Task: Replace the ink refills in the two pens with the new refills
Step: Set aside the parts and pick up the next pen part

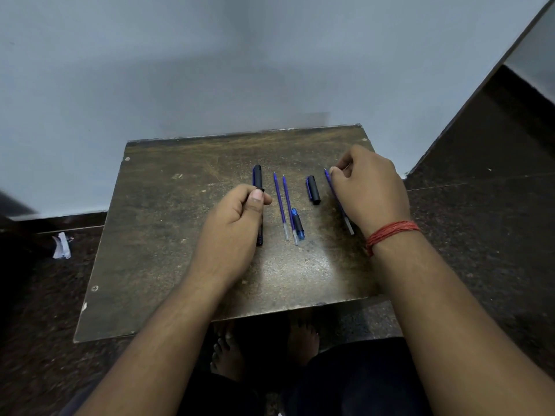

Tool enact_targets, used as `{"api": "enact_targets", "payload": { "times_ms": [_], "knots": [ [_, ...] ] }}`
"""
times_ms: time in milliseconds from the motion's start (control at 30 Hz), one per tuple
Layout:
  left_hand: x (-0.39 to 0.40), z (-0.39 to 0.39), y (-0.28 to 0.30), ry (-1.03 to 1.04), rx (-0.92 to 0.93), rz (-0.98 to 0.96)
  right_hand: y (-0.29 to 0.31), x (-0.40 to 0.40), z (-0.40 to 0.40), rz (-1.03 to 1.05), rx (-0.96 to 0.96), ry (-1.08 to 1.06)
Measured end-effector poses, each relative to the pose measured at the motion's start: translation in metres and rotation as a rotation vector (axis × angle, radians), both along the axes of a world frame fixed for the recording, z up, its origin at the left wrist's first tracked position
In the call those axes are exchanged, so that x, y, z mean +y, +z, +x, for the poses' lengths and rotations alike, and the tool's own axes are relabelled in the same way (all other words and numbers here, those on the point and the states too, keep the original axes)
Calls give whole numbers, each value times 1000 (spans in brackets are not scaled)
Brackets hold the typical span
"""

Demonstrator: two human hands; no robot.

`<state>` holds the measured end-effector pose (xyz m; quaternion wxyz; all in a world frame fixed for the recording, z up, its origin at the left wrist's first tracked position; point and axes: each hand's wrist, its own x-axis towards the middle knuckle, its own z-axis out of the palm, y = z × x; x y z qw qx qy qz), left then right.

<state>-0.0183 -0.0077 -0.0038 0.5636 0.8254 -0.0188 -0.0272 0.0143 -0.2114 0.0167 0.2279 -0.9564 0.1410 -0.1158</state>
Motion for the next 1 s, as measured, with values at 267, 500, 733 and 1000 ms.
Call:
{"api": "enact_targets", "payload": {
  "times_ms": [267, 500, 733, 1000],
  "knots": [
    [-1, 0, 6, 23, -2, -16, -8, 52, -3, -196, -25, 211],
    [1, 3, 7, 34, -18, -50, -17, 68, 3, -360, 32, 170],
    [2, 5, 6, 36, -35, -62, -18, 74, 6, -384, 113, 132],
    [3, 4, 7, 35, -26, -38, 6, 65, 11, 114, 132, 102]
  ]
}}
